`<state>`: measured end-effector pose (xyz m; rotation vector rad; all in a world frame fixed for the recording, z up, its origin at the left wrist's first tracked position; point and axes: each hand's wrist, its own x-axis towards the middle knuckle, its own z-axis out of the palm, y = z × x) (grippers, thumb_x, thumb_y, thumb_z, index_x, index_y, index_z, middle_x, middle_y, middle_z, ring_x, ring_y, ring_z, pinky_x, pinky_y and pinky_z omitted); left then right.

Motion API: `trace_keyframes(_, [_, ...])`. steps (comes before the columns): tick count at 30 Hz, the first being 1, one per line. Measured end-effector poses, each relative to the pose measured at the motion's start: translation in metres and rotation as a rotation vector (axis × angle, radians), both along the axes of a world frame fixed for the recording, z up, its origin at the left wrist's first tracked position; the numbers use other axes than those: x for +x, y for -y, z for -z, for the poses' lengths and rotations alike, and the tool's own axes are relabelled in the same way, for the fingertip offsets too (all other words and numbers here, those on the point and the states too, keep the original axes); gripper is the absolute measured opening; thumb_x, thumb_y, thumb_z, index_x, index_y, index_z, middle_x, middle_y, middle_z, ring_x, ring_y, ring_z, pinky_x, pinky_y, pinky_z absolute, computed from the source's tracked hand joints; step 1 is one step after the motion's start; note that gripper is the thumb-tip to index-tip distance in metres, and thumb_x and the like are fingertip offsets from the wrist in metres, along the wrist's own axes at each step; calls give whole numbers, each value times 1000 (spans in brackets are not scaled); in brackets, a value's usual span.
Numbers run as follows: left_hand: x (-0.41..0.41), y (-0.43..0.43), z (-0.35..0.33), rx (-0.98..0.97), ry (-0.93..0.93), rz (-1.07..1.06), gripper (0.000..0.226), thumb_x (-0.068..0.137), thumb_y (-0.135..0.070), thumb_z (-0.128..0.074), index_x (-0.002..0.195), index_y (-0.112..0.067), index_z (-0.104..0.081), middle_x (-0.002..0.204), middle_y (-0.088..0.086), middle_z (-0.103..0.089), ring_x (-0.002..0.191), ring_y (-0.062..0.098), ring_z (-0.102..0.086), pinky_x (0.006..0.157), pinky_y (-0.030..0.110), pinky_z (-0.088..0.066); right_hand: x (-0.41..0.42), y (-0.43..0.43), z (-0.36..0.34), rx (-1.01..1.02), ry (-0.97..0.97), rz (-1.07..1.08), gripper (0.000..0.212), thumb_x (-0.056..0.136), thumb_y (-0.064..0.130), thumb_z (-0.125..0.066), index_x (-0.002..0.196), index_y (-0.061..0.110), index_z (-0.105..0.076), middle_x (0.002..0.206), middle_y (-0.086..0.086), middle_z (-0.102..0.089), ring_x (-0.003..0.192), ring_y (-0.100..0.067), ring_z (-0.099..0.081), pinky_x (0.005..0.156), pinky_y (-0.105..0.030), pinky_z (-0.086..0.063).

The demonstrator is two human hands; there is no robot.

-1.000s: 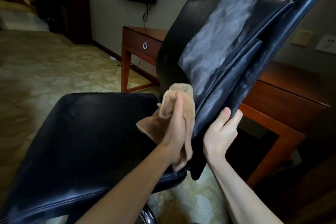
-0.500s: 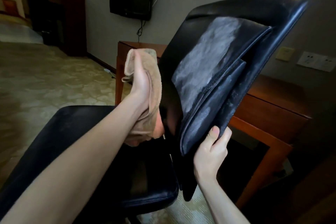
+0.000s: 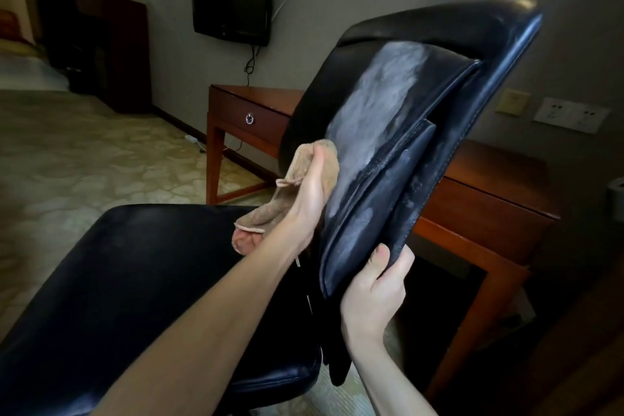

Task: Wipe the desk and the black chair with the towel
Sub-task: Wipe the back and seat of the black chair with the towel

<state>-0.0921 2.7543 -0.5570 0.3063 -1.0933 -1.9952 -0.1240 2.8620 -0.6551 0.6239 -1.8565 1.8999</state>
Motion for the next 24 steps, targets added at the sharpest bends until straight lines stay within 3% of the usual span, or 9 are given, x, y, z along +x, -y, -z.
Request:
trace_keyframes(2, [24, -29, -2, 20, 44, 103, 67, 103, -64, -34, 137, -15, -64, 133, 11, -70, 123, 26, -67, 115, 44, -45, 4, -2, 0, -2, 16, -13, 64, 93, 59, -30, 132, 13, -53, 114, -15, -71, 101, -40, -65, 76, -33, -37])
trace_keyframes(6, [61, -60, -1, 99, -37, 234, 66, 90, -61, -40, 107, -13, -83, 122, 13, -75, 110, 24, -74, 109, 38, -47, 15, -5, 4, -17, 20, -2, 63, 92, 60, -31, 130, 15, -52, 111, -13, -71, 98, -38, -65, 77, -36, -39])
trace_keyframes(10, [89, -65, 16, 62, -60, 177, 62, 104, -51, -33, 84, -24, -86, 108, 5, -80, 98, 15, -77, 87, 28, -61, 23, -5, 5, -13, 32, -1, 59, 93, 60, -32, 128, 17, -51, 108, -10, -70, 96, -34, -65, 76, -34, -37])
trace_keyframes(13, [114, -40, 10, -14, -23, 10, 65, 100, -63, -33, 106, -22, -83, 117, 6, -77, 110, 20, -73, 101, 38, -53, 21, -4, 4, -22, 43, 6, 58, 94, 60, -33, 128, 17, -52, 109, -9, -71, 97, -34, -65, 78, -37, -41])
trace_keyframes(15, [115, -7, -1, -8, -29, -41, 73, 101, -70, -31, 136, -18, -67, 133, 10, -70, 125, 27, -66, 110, 49, -46, 19, -3, 4, -22, 58, 12, 56, 94, 61, -33, 127, 20, -52, 107, -7, -70, 96, -32, -65, 78, -39, -43])
trace_keyframes(17, [102, 28, -20, -52, -18, -147, 71, 100, -72, -35, 146, -22, -57, 144, 10, -63, 133, 28, -60, 117, 54, -40, 17, -1, 3, -21, 58, 8, 56, 94, 62, -33, 127, 21, -52, 105, -6, -70, 94, -31, -65, 77, -38, -42])
trace_keyframes(20, [60, 57, -44, -136, 6, -230, 70, 101, -67, -42, 144, -15, -59, 142, 11, -62, 128, 23, -62, 114, 45, -46, 9, -1, 3, -11, 35, 20, 60, 94, 61, -32, 127, 16, -54, 105, -10, -71, 94, -36, -66, 77, -38, -42])
trace_keyframes(22, [29, 73, -52, -235, -17, -155, 65, 108, -60, -34, 137, -8, -62, 124, 7, -68, 107, 14, -66, 101, 27, -51, 1, 0, 4, 11, 17, 28, 61, 93, 60, -32, 127, 15, -55, 105, -15, -72, 94, -41, -67, 76, -40, -42])
trace_keyframes(24, [-6, 83, -57, -238, 95, -67, 59, 107, -63, -30, 121, -15, -60, 106, 2, -64, 96, 10, -60, 97, 30, -49, -5, 1, 2, 42, 8, 29, 66, 90, 61, -31, 127, 12, -57, 105, -19, -73, 94, -46, -67, 74, -41, -42])
